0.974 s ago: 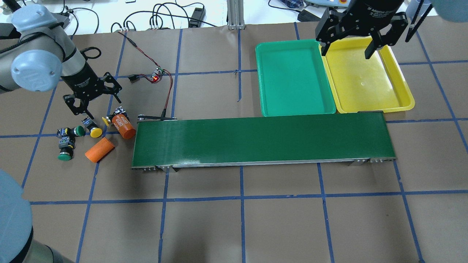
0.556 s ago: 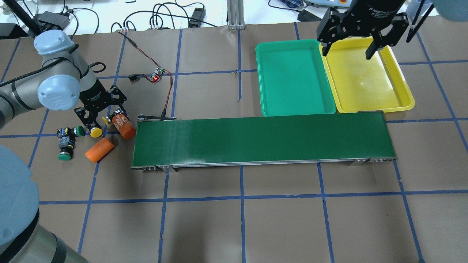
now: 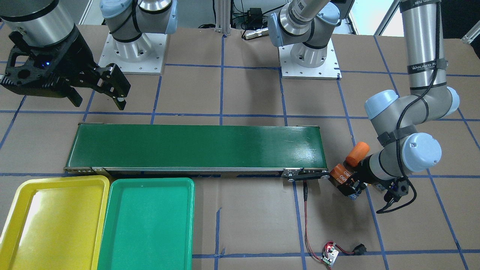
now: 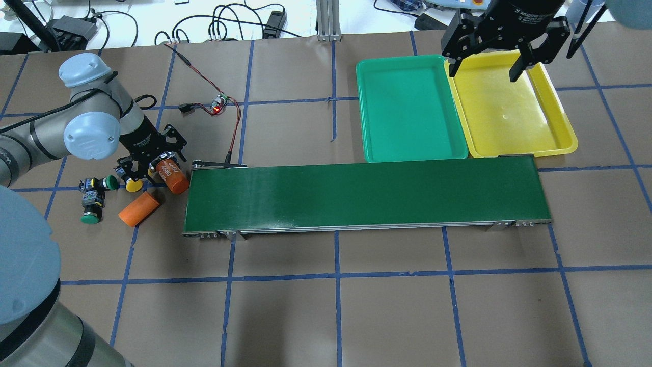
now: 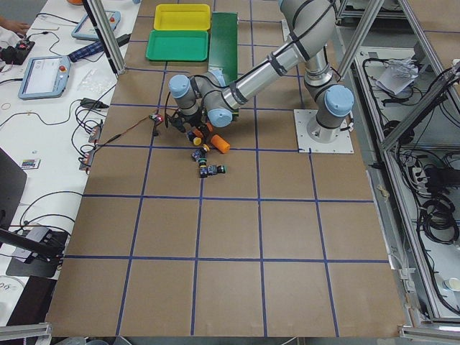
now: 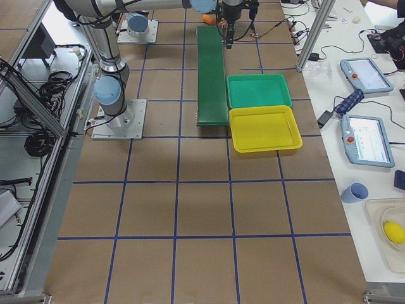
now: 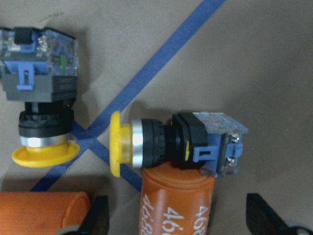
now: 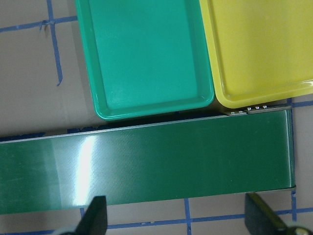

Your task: Sort buttons by color to trays

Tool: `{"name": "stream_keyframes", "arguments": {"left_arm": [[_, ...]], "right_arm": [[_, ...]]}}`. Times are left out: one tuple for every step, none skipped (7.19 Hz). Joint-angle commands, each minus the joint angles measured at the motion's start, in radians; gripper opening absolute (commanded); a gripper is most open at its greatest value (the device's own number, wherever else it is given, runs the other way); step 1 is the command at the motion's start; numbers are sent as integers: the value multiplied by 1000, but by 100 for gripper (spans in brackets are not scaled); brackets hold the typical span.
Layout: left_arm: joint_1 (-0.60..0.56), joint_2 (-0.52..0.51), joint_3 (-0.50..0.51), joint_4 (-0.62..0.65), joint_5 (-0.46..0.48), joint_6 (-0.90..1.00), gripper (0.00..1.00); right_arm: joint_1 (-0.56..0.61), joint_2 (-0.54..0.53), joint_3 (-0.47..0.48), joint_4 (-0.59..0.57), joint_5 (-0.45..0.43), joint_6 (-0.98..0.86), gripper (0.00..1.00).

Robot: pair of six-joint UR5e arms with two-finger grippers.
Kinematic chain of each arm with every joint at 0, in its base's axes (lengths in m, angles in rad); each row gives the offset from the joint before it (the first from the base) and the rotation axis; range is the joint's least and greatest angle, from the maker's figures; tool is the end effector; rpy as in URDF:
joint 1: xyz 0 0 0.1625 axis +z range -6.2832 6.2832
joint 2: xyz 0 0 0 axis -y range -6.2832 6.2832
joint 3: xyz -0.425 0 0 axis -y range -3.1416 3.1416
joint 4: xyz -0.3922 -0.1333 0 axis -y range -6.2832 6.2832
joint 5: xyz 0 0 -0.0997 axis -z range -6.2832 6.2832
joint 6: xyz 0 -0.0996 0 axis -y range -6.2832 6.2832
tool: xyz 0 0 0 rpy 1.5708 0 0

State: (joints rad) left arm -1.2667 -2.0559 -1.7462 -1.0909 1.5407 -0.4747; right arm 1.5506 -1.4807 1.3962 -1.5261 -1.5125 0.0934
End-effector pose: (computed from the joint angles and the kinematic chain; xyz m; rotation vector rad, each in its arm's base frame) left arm 0.0460 -0.6019 0.1820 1.1861 -2.8793 -0.2849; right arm 0.1283 -0.5353 0.5235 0.1731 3.0765 -0.0580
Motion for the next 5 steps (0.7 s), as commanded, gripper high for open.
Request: {"name": "stream_keyframes", "arguments": {"left_arm": [[1,-16,-22,2,-22,13,62],[1,-20,-23,3,-21,68,30],[6,-24,-19,5,-22,111,1],[16,-21,-4,-1,-24,122,0],[17,9,-4,-13,-21,149,0]], "right_arm": [[0,2,1,3,0,0,100],[2,-1,1,1,0,0,100],[0,0,1,1,-1,-1,100],[0,2,1,-2,-3,-1,100],[0,-3,1,0,-3,-3,100]]}}
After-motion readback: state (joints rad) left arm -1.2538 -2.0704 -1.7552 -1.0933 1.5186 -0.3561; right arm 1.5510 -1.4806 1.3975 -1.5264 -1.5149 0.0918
